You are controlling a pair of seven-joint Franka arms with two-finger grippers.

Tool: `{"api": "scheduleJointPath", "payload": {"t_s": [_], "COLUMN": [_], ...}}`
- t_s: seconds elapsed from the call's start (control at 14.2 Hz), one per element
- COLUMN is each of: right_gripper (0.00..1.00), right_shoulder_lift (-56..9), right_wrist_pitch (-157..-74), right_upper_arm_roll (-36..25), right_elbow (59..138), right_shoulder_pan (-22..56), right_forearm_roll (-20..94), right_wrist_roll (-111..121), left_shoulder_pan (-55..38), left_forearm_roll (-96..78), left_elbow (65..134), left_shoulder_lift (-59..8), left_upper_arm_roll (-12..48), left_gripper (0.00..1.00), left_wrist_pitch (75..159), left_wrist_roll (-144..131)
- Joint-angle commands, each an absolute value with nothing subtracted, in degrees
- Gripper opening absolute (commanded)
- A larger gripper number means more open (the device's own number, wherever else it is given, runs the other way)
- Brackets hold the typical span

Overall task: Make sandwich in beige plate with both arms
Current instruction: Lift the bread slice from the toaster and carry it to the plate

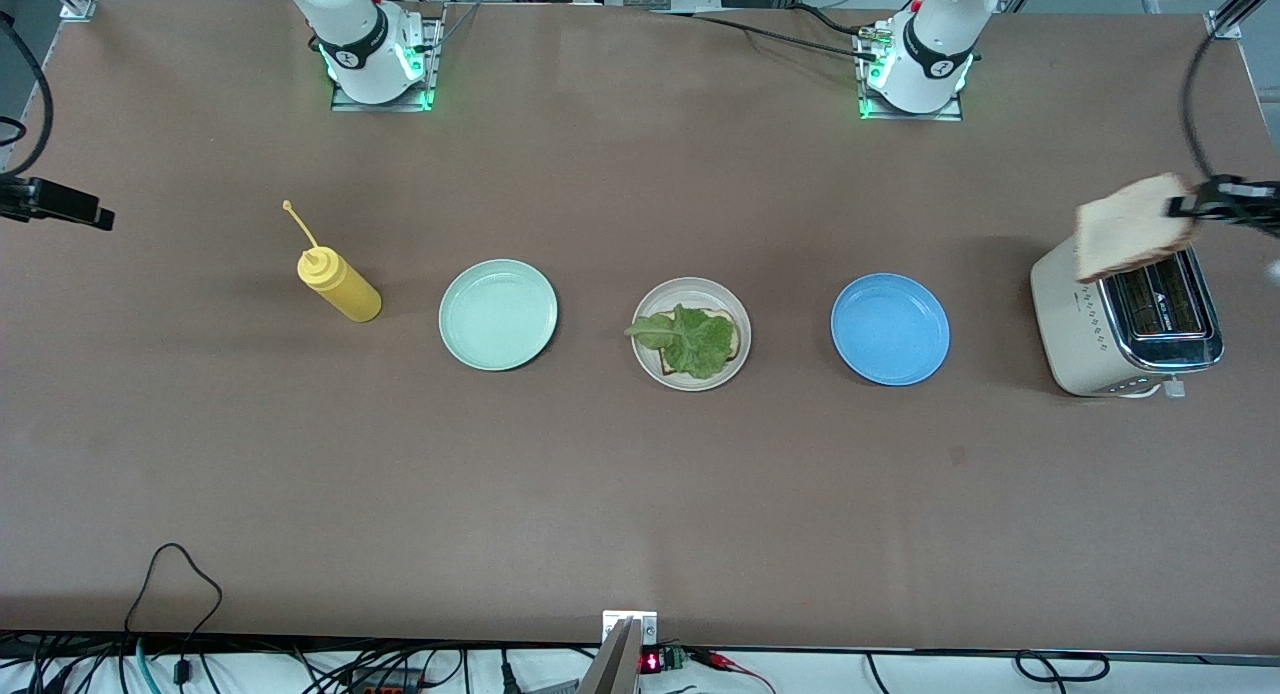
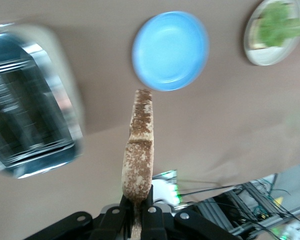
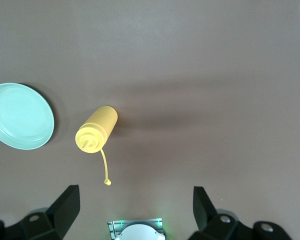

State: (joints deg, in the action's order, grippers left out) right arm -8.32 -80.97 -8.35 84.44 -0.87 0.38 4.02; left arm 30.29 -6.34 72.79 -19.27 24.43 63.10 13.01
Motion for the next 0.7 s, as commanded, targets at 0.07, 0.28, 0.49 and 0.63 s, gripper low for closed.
{"api": "scheduleJointPath", "payload": {"t_s": [0.07, 0.28, 0.49, 0.63], "right_gripper": [1.0, 1.0, 1.0, 1.0], "right_shoulder_lift": [-5.5, -5.4, -2.0, 1.2], "right_wrist_pitch": [-81.9, -82.0, -84.7, -87.8], "right_upper_arm_roll": [-8.1, -8.1, -8.1, -7.9], "right_elbow": [87.5, 87.6, 92.7, 97.2], "right_shoulder_pan": [0.5, 0.8, 1.0, 0.9], "right_forearm_roll": [1.0, 1.0, 1.0, 1.0], "right_wrist_roll": [4.0, 3.9, 3.4, 3.4], "left_shoulder_pan": [30.9, 30.9, 24.6, 19.7], "left_forearm_roll": [-11.5, -13.4, -15.1, -15.2], "left_elbow": [78.5, 84.4, 90.1, 89.7], "left_shoulder_lift": [-19.1, -20.0, -22.4, -26.7], "left_upper_arm_roll": [34.8, 42.8, 45.4, 45.4], "left_gripper": [0.01, 0.0, 0.0, 0.0], "left_wrist_pitch": [69.9, 78.6, 91.8, 98.0], "left_wrist_roll": [1.2, -6.1, -10.9, -17.9]}}
